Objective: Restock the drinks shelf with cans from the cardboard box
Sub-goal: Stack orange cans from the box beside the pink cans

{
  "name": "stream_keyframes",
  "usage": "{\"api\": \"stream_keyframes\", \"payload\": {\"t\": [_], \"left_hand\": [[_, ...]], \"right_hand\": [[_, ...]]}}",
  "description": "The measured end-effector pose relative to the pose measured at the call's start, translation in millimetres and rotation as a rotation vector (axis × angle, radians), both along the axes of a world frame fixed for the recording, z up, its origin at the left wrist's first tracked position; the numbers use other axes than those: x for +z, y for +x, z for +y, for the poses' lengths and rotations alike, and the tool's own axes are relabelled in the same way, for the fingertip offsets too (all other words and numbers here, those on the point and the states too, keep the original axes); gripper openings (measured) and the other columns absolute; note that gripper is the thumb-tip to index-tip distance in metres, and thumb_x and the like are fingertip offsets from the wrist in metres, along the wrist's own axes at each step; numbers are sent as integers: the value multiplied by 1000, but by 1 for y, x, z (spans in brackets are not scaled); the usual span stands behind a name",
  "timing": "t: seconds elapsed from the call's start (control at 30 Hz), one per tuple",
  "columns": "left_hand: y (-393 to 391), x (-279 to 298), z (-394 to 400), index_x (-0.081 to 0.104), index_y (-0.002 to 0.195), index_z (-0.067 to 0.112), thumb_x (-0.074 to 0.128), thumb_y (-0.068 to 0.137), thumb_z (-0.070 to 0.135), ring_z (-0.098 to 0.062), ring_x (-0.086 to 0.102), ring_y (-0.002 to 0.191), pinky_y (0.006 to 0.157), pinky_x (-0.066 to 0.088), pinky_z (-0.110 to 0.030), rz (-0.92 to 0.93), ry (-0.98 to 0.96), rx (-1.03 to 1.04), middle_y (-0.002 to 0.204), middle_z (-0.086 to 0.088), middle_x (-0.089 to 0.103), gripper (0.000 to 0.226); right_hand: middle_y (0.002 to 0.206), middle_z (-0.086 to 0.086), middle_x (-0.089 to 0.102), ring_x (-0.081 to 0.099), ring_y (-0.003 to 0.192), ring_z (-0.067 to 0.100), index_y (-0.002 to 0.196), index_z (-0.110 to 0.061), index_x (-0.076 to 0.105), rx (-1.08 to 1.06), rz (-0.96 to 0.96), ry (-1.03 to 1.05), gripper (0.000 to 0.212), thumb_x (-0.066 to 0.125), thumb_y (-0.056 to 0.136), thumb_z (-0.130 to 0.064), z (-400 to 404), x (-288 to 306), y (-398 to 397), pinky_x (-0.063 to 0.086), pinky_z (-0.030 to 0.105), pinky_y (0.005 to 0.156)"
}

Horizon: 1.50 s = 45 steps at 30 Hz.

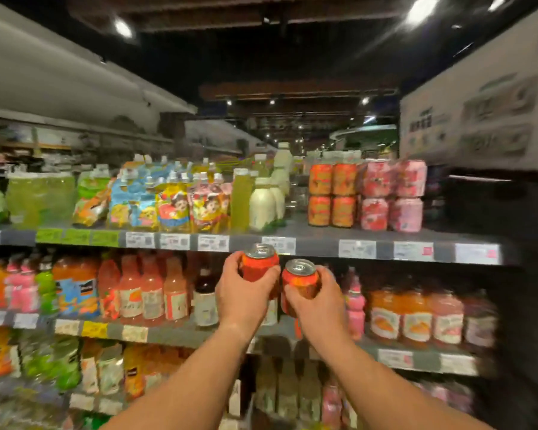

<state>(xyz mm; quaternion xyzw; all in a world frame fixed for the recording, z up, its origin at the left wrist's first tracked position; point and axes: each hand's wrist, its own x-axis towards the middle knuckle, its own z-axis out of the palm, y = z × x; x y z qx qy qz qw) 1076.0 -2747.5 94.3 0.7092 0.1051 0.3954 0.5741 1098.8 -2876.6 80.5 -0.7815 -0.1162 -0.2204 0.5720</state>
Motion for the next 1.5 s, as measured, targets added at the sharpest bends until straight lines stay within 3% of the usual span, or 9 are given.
{"api": "stream_keyframes", "payload": {"t": [0.1,0.33,0.43,0.63,0.77,0.93,1.07,1.27,1.5], "left_hand": [[26,33,-42,56,94,34,90,67,42,-13,67,90,90,55,-37,-16,-24,-49,89,18,64,43],[103,98,-74,63,93,25,89,58,46,-13,71,82,84,60,-43,-76,-38,-136,88,7,73,49],[138,111,-69,60,90,28,90,66,39,-11,69,82,87,58,-39,-41,-6,-154,87,11,70,40],[197,111,-55,70,90,25,88,58,48,-17,72,82,84,60,-41,94,43,-179,86,7,75,43],[220,110,-52,73,83,21,89,61,44,-20,72,82,82,60,-38,191,127,-204,87,1,76,36],[244,120,-52,78,97,17,89,67,43,-21,72,87,84,58,-32,282,231,-246,96,-1,77,41],[258,114,-48,76,100,16,89,67,46,-24,71,90,85,58,-33,352,246,-206,100,-2,76,46],[266,114,-42,76,98,17,91,60,46,-23,72,84,83,61,-39,380,241,-200,97,-3,77,50],[275,112,-40,73,106,19,88,62,56,-23,72,90,85,60,-38,404,352,-185,103,-3,75,60]], "right_hand": [[120,-5,61,57,113,17,131,-26,50,-97,4,-9,63,77,75,-40,-45,25,8,42,29,91],[111,-7,63,61,103,19,123,-34,51,-231,-54,13,55,75,75,-46,-88,79,59,49,35,88],[106,-10,61,60,97,16,118,-35,54,-264,-115,37,49,73,74,-47,-81,104,89,50,35,81],[106,-5,54,56,103,21,123,-25,55,-382,-39,-39,52,73,78,-44,-65,127,144,45,33,82],[96,0,65,62,85,23,105,-22,62,-430,60,-109,43,74,73,-48,-54,127,174,52,34,71],[82,-2,56,49,68,20,98,-18,63,-469,145,-213,34,73,78,-44,-51,130,191,28,22,48],[80,0,55,48,71,21,85,-23,55,-495,203,-316,28,71,82,-45,-52,134,200,36,25,58],[95,4,65,54,78,24,87,-21,54,-513,186,-387,30,70,85,-46,-49,130,212,40,29,65],[104,6,66,64,90,28,106,-15,64,-517,203,-410,39,71,84,-47,-47,131,222,42,30,66]]}}
